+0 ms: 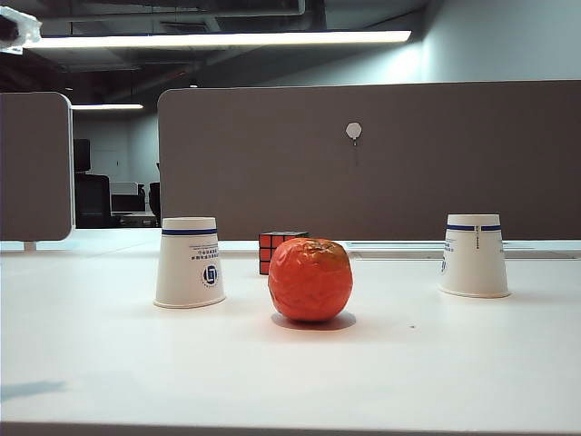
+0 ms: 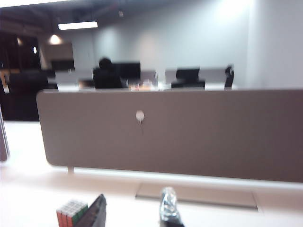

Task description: Carefully pick up the cup on the right and stack it on top of the cup on the left.

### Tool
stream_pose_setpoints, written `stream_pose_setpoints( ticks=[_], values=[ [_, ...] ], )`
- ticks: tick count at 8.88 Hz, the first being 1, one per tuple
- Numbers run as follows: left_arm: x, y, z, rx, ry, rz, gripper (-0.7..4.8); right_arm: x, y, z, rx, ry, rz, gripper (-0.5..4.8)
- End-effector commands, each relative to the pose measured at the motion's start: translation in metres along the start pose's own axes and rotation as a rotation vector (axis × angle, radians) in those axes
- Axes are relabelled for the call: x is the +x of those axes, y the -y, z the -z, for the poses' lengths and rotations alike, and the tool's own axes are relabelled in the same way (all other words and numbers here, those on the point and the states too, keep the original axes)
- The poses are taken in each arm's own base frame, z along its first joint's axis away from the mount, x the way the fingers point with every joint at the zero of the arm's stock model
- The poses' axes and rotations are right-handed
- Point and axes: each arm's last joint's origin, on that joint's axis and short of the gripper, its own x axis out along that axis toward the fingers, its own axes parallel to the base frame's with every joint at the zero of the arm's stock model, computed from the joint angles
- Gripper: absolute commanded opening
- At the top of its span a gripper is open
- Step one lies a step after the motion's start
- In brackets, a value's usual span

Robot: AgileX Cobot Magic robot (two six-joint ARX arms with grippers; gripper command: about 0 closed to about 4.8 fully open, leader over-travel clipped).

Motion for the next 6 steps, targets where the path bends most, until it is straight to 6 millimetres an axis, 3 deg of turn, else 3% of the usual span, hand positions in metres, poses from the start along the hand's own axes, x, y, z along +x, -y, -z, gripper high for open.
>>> stream_pose_setpoints(
  ticks=[1, 4, 6],
  values=[
    [0.000, 0.004, -0.009, 0.049, 0.060, 0.065, -0.02, 0.023, 0.001, -0.022, 0.027, -0.262, 0.017, 1.98],
    [-0.001, 0.006, -0.016, 0.061, 0.111, 0.082, -0.02, 0.058, 0.004, -0.039, 0.024, -0.383, -0.009, 2.25],
    [-0.001, 0.006, -0.016, 0.062, 0.112, 0.082, -0.02, 0.067, 0.005, -0.041, 0.028, -0.403, -0.012, 2.41]
  ],
)
